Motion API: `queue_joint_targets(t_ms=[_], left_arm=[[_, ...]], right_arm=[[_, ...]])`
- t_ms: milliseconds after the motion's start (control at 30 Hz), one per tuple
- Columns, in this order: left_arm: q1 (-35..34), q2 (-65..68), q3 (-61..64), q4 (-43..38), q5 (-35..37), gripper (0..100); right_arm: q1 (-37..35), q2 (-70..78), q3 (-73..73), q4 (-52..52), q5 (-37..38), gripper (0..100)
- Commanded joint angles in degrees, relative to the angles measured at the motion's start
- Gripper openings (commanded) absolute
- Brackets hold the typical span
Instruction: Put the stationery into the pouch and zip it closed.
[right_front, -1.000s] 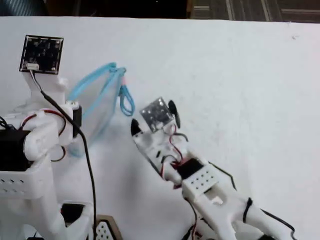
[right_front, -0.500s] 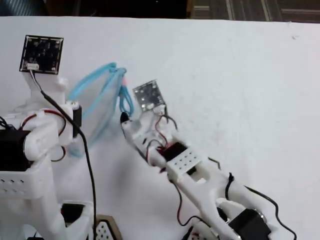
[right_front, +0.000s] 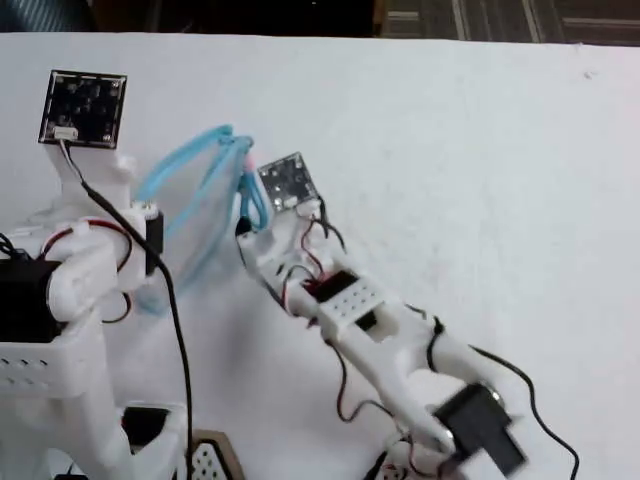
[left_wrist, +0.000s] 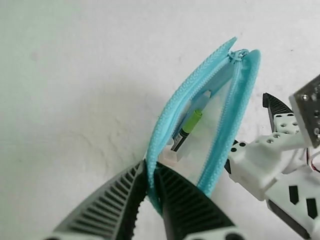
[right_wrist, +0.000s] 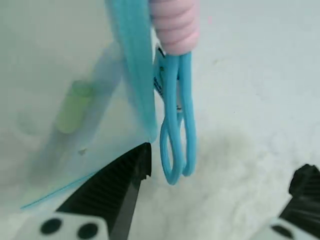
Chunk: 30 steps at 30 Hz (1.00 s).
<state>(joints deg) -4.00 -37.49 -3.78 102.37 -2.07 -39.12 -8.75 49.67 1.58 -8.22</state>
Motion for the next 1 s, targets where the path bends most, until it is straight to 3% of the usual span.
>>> queue_joint_targets(t_ms=[0,533,800,967], left_arm=[[0.40,-1.54,-0.44,-0.53,0.35,2],[0.40,-1.54,-0.44,-0.53,0.35,2],[0.40,-1.54,-0.44,-0.53,0.18,2],[0.40,-1.54,-0.44,-0.53,0.26,2]], right_arm=[[1.80,3.74,-5.63,-2.86,-0.35,42.0],[6.90,21.67,-21.80,-2.95,-0.09,42.0],[8.48,23.34,-27.08,-6.11,0.09,41.9],[7.43,23.78,-26.73,-14.90,8.53,41.9]])
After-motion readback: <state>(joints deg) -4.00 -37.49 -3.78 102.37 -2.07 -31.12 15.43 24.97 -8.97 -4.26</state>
